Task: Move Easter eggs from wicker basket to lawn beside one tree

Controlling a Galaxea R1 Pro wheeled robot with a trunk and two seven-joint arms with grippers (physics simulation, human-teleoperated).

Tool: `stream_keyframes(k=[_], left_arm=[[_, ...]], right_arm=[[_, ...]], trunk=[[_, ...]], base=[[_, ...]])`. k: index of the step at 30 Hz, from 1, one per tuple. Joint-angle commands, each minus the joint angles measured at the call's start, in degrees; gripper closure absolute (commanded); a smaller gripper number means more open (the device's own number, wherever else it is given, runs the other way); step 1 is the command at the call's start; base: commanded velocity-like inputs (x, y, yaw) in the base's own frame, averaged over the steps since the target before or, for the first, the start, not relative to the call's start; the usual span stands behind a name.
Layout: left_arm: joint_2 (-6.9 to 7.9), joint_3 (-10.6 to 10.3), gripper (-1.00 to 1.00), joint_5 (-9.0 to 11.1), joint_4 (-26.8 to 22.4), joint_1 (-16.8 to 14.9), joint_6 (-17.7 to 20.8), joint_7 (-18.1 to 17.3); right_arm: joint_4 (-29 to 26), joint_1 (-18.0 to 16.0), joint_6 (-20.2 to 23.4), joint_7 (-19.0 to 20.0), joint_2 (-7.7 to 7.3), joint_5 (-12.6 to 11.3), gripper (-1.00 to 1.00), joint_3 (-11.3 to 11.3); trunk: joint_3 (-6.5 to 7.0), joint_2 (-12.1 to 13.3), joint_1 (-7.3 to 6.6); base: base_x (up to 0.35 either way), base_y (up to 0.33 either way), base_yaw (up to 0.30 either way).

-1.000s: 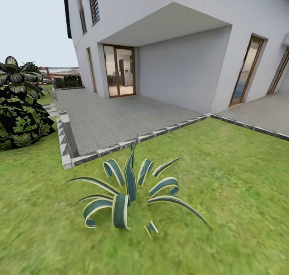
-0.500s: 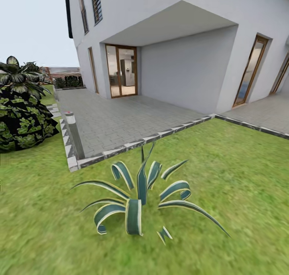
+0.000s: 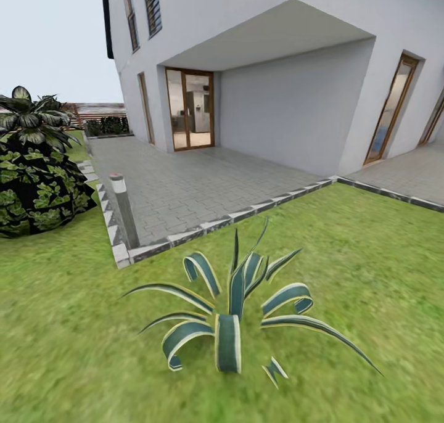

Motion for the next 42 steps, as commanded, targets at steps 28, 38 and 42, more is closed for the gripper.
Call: stream_keyframes(k=[28,38,42], left_arm=[[0.01,0.1,-1.00,0.1,0.0,0.0,0.1,-0.2],[0.01,0.1,-1.00,0.0,0.0,0.0,0.1,-0.2],[0.01,0.1,-1.00,0.0,0.0,0.0,0.1,-0.2]], right_arm=[[0.1,-0.1,0.0,0.1,-0.02,0.4,-1.00,0.0],[0.1,-0.1,0.1,0.1,0.07,0.4,-1.00,0.0],[0.1,-0.1,0.1,0.1,0.05,0.4,-1.00,0.0]], trunk=[[-0.04,0.0,0.01],[-0.04,0.0,0.01],[-0.04,0.0,0.01]], base=[[0.129,0.333,0.000],[0.129,0.333,0.000],[0.129,0.333,0.000]])
